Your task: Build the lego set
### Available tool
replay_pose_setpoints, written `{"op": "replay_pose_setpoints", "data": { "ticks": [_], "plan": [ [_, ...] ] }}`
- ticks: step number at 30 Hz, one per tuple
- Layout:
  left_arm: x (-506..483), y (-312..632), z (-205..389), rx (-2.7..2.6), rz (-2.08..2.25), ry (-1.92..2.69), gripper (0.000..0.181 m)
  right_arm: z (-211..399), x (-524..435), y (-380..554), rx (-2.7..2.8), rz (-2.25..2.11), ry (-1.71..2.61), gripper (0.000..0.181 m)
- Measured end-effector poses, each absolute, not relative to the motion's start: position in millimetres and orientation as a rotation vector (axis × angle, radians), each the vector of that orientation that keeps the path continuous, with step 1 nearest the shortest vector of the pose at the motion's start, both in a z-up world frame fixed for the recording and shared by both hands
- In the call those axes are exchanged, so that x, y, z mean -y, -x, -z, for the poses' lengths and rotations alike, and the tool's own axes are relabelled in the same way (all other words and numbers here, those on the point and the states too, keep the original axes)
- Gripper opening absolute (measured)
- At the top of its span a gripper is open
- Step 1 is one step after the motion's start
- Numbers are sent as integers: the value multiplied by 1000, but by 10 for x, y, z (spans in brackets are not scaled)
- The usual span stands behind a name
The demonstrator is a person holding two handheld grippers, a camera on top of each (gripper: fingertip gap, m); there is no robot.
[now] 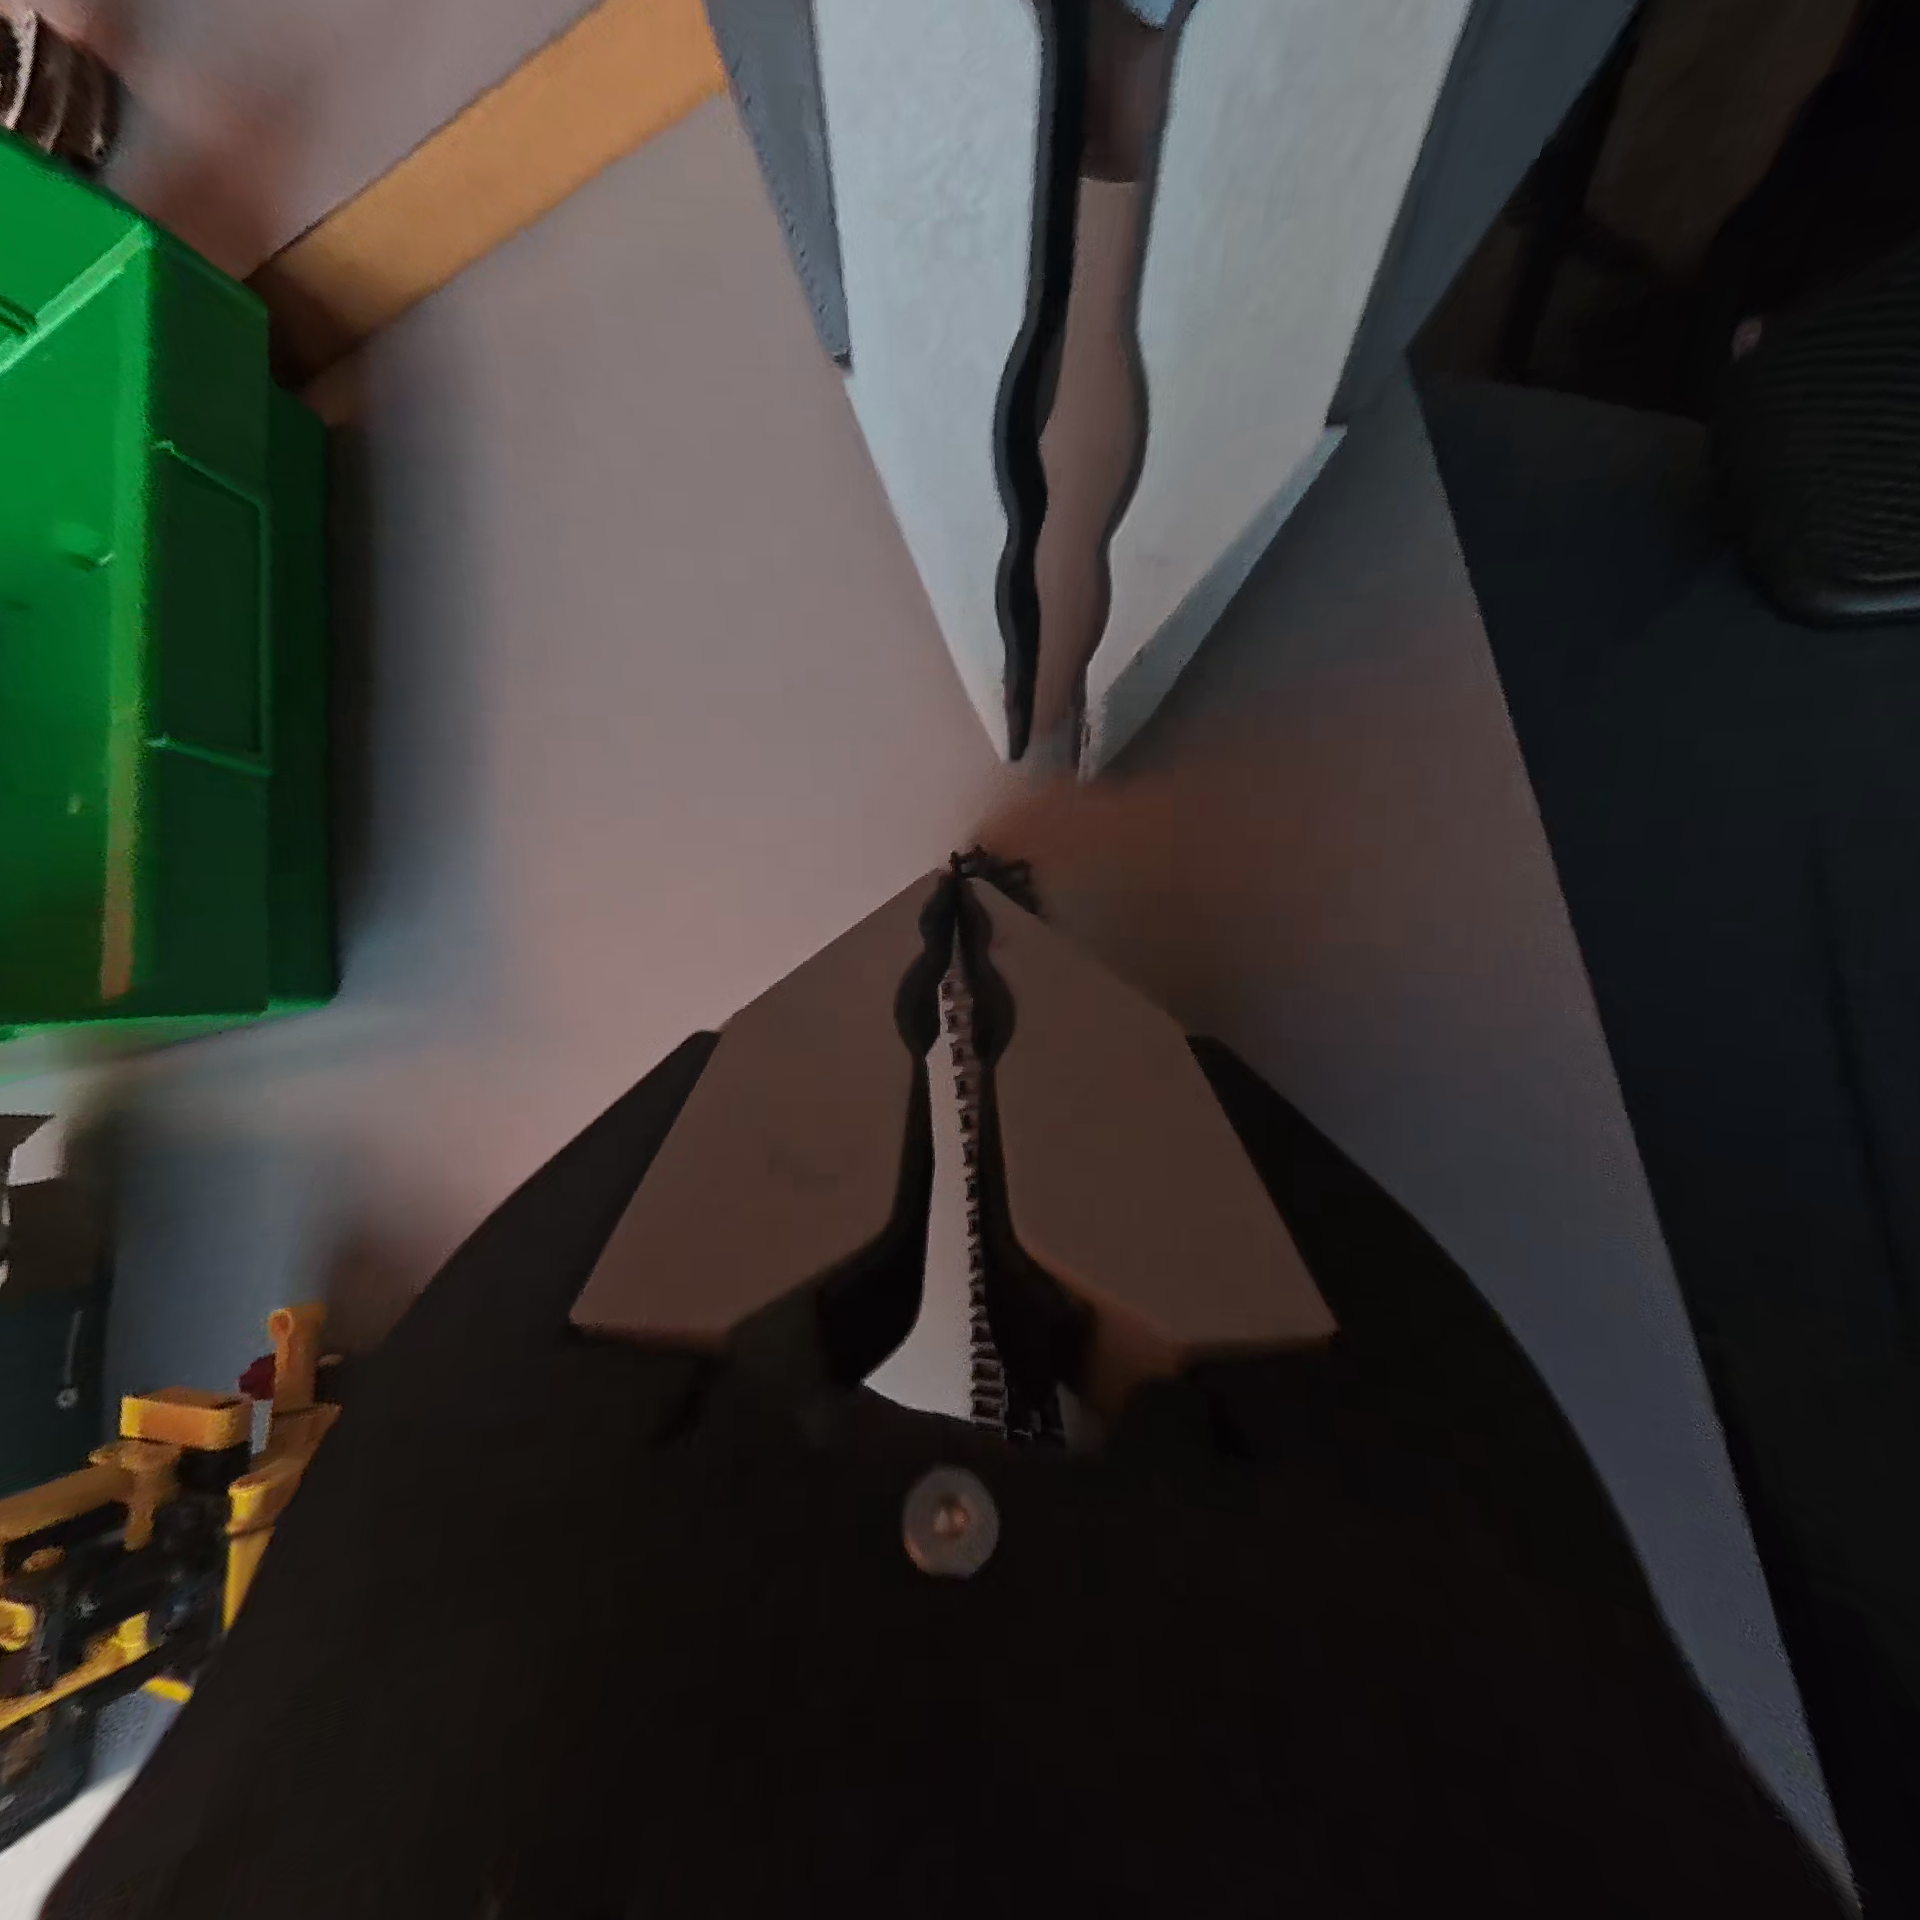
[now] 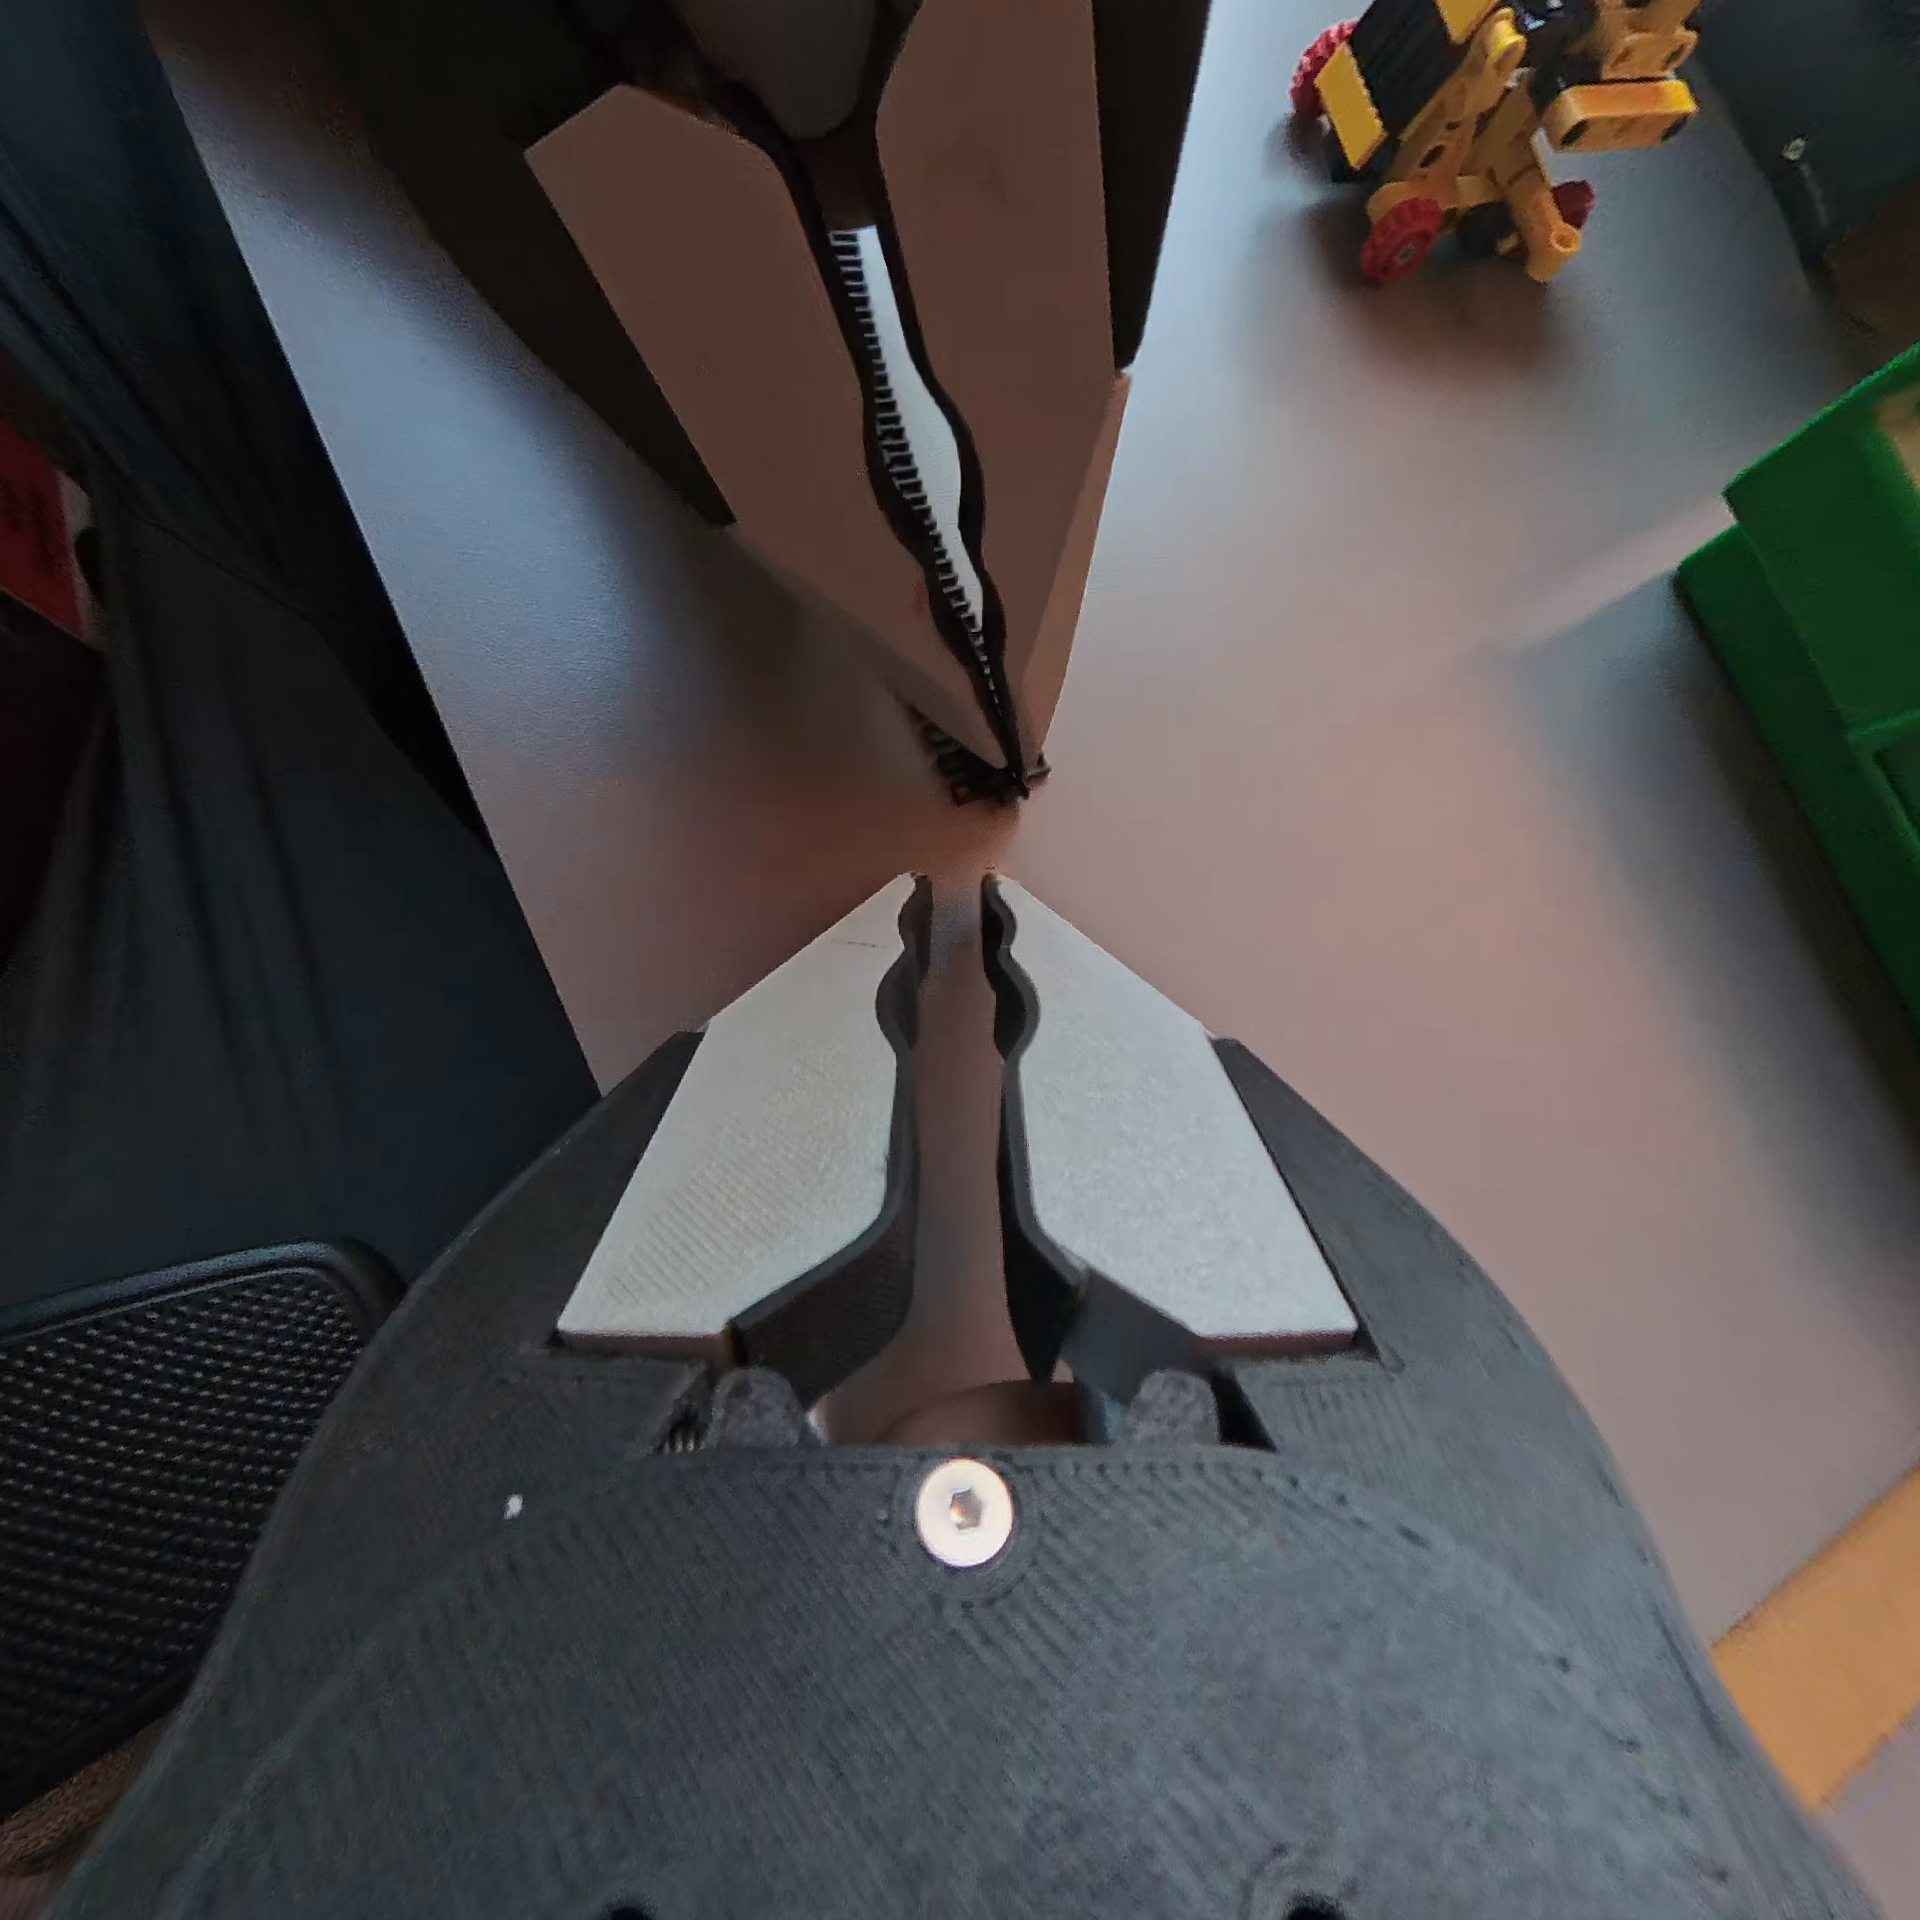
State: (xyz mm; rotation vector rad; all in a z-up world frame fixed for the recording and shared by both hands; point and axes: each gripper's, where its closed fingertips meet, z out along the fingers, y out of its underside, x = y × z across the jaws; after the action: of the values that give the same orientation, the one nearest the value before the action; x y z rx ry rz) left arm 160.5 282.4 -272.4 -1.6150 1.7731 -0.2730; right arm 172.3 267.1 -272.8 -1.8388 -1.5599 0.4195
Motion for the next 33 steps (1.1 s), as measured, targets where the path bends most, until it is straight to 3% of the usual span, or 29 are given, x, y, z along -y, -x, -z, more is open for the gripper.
{"op": "replay_pose_setpoints", "data": {
  "ticks": [1, 7, 12, 17, 28, 33],
  "plan": [
    [-2845, -1599, 2717, -1747, 300, 1643, 0, 2711, -2684, -1738, 1547, -420, 1840, 8],
    [-3035, -1471, 2425, -1528, 457, 1753, 0, 2671, -2713, -1761, 1523, -395, 1833, 9],
    [-2964, -972, 2482, -1566, 481, 1885, 28, 2649, -2738, -1636, 1507, -413, 1804, 16],
    [-2677, -530, 2663, -1681, 577, 1940, 28, 2708, -2792, -1519, 1493, -431, 1815, 36],
    [-2736, -438, 2740, -1606, 491, 1946, 14, 2739, -2696, -1398, 1534, -494, 1812, 16],
    [-2708, -402, 2738, -1585, 512, 1941, 15, 2723, -2680, -1485, 1556, -439, 1832, 27]
  ]
}}
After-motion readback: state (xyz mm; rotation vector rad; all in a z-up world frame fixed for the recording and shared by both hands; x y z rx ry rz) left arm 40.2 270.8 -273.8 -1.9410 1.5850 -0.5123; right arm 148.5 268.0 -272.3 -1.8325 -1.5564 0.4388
